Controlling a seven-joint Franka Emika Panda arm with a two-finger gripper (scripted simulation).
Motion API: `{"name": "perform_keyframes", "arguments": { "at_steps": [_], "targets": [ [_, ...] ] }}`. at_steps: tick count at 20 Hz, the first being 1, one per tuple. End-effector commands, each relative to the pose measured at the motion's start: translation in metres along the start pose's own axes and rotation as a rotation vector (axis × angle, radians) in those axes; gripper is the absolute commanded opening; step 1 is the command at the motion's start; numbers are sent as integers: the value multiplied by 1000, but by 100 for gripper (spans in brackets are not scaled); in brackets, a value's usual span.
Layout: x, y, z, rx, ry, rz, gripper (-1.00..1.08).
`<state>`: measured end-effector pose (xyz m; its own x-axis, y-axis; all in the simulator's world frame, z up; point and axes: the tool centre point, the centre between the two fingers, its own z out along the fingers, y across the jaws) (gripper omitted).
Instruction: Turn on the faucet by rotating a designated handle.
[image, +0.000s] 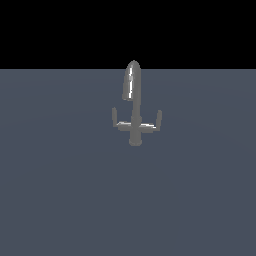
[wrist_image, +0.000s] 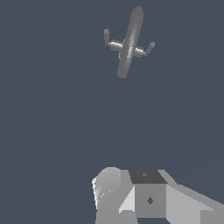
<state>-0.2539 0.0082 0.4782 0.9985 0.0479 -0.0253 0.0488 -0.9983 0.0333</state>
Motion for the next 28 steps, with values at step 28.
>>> {"name": "perform_keyframes", "arguments": {
  "at_steps": [28],
  "targets": [
    [104,63,37,394,-117,176,-100]
  ]
}}
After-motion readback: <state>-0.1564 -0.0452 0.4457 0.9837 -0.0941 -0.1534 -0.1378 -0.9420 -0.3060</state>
